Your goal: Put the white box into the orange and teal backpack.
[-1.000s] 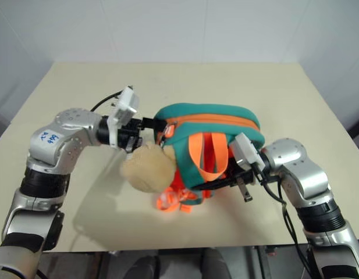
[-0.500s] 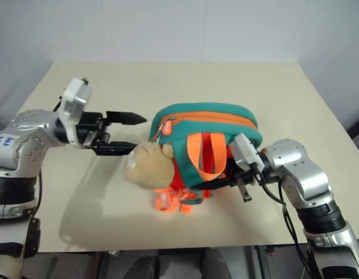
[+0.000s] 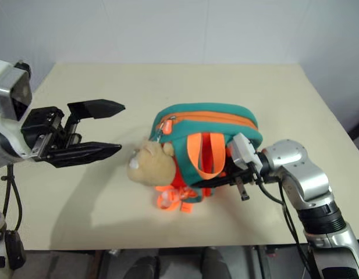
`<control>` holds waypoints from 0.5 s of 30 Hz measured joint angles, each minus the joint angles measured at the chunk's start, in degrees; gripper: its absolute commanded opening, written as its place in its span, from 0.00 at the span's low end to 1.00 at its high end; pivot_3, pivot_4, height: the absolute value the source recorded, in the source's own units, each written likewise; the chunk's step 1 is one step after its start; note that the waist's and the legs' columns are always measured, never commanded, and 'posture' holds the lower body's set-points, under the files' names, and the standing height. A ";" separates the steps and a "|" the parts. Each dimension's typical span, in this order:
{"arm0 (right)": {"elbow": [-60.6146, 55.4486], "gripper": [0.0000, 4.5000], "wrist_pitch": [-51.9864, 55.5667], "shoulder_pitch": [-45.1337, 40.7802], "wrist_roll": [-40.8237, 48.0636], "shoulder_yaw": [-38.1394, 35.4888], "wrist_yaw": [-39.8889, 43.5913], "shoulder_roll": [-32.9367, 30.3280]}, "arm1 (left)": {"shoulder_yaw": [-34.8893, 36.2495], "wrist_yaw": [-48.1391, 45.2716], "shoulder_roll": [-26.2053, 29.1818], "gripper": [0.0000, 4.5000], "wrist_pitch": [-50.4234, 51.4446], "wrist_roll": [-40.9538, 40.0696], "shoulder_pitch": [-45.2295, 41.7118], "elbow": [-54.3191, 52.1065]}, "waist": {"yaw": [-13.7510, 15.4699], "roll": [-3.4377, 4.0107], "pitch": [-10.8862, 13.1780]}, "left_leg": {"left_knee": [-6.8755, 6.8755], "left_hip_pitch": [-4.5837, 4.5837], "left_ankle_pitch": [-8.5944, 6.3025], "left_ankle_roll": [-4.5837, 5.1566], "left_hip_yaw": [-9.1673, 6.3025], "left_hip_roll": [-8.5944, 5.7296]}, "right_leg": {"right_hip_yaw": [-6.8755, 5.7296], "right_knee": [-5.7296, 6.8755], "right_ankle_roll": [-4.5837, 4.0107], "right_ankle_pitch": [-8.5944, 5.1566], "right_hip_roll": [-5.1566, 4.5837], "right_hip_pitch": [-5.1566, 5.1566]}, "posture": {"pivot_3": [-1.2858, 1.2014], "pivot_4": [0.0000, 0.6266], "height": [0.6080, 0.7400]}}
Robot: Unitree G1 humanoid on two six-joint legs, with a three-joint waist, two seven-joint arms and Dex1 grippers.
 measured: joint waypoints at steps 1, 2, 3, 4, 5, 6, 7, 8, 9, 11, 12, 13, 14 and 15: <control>0.63 0.12 -0.10 -0.27 -0.21 -0.01 0.16 0.11 | 0.08 1.30 0.88 1.00 0.85 -1.79 0.73 -1.12 | -0.02 0.00 0.00 | 0.00 0.04 0.00 0.00 0.01 0.00 | 0.01 0.00 0.00 0.00 0.00 0.04 | 0.52 0.24 1.00; 1.39 0.12 -0.22 -0.67 -0.44 0.01 0.38 0.38 | 0.10 2.58 1.81 1.00 1.32 -3.12 1.56 -2.26 | 0.00 0.00 0.00 | 0.01 0.04 0.00 0.00 0.00 0.00 | 0.00 0.00 0.00 0.00 0.02 0.05 | 0.52 0.24 1.00; 1.99 0.12 -0.39 -1.00 -0.65 0.01 0.46 0.61 | 0.03 3.53 2.24 1.00 1.55 -3.88 2.25 -2.86 | 0.07 0.00 0.00 | 0.01 0.07 0.00 0.00 -0.01 0.00 | 0.00 -0.01 0.00 0.00 0.02 0.08 | 0.52 0.24 1.00; 2.52 0.12 -0.84 -1.15 -0.89 0.01 0.65 0.91 | -0.69 4.90 2.80 1.00 1.67 -3.97 2.65 -3.62 | 0.09 0.00 0.00 | 0.01 0.08 0.00 0.00 -0.01 0.00 | -0.01 -0.01 -0.01 0.00 0.04 0.09 | 0.52 0.24 1.00; 2.97 0.12 -1.05 -1.41 -1.02 0.01 0.81 1.26 | -1.58 5.62 3.52 1.00 1.84 -3.69 2.77 -4.05 | 0.09 0.00 0.00 | 0.02 0.08 0.00 0.00 -0.03 0.02 | -0.01 -0.03 -0.02 0.00 0.07 0.12 | 0.52 0.24 1.00; 3.51 0.12 -1.22 -1.84 -1.31 0.04 0.90 1.64 | -3.10 6.34 4.95 1.00 2.16 -3.20 2.79 -4.56 | 0.11 0.00 0.00 | 0.04 0.07 0.00 -0.01 -0.04 0.01 | 0.00 -0.05 -0.02 0.00 0.09 0.14 | 0.52 0.24 1.00; 4.11 0.12 -1.29 -2.38 -1.60 0.06 0.93 1.92 | -4.73 7.51 5.85 1.00 2.62 -3.02 2.55 -5.09 | 0.13 0.01 0.00 | 0.04 0.09 0.01 -0.01 -0.04 0.00 | 0.02 -0.07 -0.02 0.01 0.08 0.17 | 0.52 0.24 1.00; 4.51 0.12 -1.33 -2.83 -1.90 0.06 0.93 2.36 | -6.16 9.41 5.85 1.00 3.02 -3.26 1.94 -5.65 | 0.17 0.01 0.01 | 0.05 0.10 0.00 -0.01 -0.05 0.00 | 0.01 -0.07 -0.02 0.01 0.09 0.20 | 0.52 0.24 1.00; 4.51 0.12 -1.37 -3.01 -2.01 0.07 0.94 2.70 | -7.10 10.42 5.84 1.00 3.18 -3.48 1.68 -5.91 | 0.13 0.01 0.01 | 0.05 0.09 0.00 -0.01 -0.06 0.02 | 0.01 -0.10 -0.01 0.01 0.11 0.19 | 0.52 0.24 1.00; 4.76 0.12 -1.40 -3.06 -2.20 0.07 0.97 3.05 | -8.88 12.28 5.76 1.00 3.26 -4.07 0.58 -6.00 | 0.14 0.01 0.01 | 0.02 0.08 0.00 -0.01 -0.07 0.03 | 0.01 -0.12 -0.02 0.01 0.12 0.19 | 0.52 0.24 1.00; 4.86 0.12 -1.44 -3.10 -2.33 0.07 0.99 3.32 | -9.63 13.04 5.69 1.00 3.25 -4.32 0.03 -6.02 | 0.14 0.01 0.01 | 0.01 0.08 0.00 -0.01 -0.07 0.03 | 0.01 -0.13 -0.01 0.01 0.13 0.19 | 0.52 0.24 1.00; 5.03 0.12 -1.54 -3.14 -2.51 0.07 1.02 3.56 | -10.24 13.65 5.60 1.00 3.22 -4.44 -0.31 -6.02 | 0.13 0.01 0.01 | 0.00 0.08 0.00 -0.01 -0.07 0.03 | 0.01 -0.14 -0.01 0.01 0.13 0.19 | 0.52 0.24 1.00; 5.22 0.12 -1.68 -3.15 -2.64 0.07 1.04 3.72 | -11.07 14.18 5.49 1.00 3.20 -4.30 -0.60 -5.99 | 0.04 0.01 0.01 | -0.01 0.09 0.00 -0.01 -0.06 0.03 | 0.02 -0.13 -0.01 0.01 0.13 0.19 | 0.52 0.24 1.00; 5.38 0.12 -1.84 -3.15 -2.73 0.07 1.05 3.77 | -12.07 14.58 5.48 1.00 3.20 -3.96 -1.15 -5.91 | 0.02 0.01 0.01 | -0.01 0.08 0.00 -0.01 -0.06 0.03 | 0.02 -0.13 -0.01 0.01 0.14 0.18 | 0.52 0.24 1.00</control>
